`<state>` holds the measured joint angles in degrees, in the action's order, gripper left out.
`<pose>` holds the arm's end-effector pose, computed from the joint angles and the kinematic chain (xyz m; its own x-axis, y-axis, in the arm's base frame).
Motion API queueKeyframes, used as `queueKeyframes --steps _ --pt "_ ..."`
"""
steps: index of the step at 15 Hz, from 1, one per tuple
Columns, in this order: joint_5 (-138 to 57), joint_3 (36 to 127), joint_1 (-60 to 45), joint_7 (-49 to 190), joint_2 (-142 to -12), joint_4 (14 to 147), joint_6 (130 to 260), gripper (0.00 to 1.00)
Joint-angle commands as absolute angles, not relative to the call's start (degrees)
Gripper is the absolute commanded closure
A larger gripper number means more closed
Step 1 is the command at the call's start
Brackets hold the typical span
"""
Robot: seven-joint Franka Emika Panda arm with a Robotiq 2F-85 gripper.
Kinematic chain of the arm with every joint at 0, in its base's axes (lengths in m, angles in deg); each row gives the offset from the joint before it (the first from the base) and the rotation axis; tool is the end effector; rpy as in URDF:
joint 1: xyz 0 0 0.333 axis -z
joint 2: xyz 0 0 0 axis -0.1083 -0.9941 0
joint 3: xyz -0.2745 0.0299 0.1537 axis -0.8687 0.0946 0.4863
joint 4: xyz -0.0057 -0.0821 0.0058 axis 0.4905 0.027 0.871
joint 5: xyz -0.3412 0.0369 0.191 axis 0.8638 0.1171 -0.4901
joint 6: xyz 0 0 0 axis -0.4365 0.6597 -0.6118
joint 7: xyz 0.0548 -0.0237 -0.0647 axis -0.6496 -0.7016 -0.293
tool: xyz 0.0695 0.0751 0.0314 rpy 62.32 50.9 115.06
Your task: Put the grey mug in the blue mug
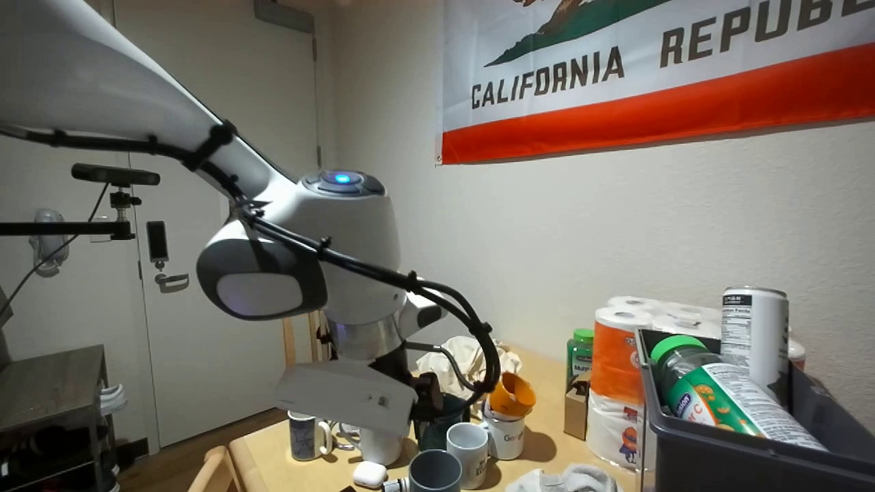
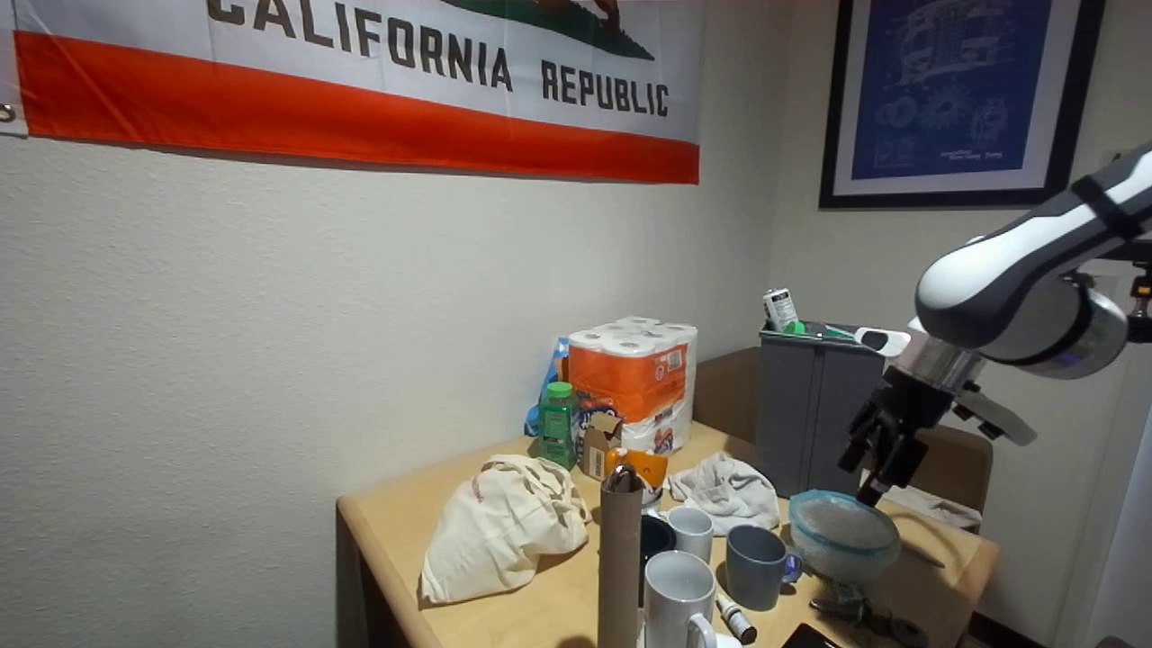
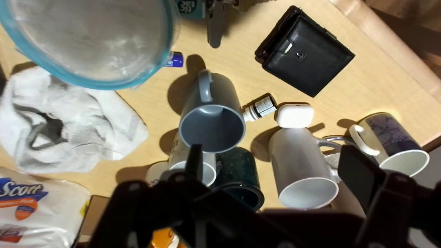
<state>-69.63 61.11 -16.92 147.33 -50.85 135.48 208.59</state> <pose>0.4374 -0.1120 0.3335 0.7495 0.5499 0.3687 0.6002 -0.7994 -0.0278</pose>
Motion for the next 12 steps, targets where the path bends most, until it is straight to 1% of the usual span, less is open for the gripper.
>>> queueKeyframes --steps 1,4,8,9,12 --pt "-80.1 60.5 -20.9 157.1 -63.9 128.1 209.9 0.00" --pt "-87.3 62.1 -20.4 162.8 -72.7 121.8 210.0 0.00" --pt "-90.9 63.1 -18.7 165.5 -80.9 115.1 210.0 0.00" --pt "-87.5 71.9 -9.8 163.2 -81.3 114.3 211.6 0.00" --pt "-86.0 78.3 -3.8 162.5 -85.1 111.7 213.5 0.00"
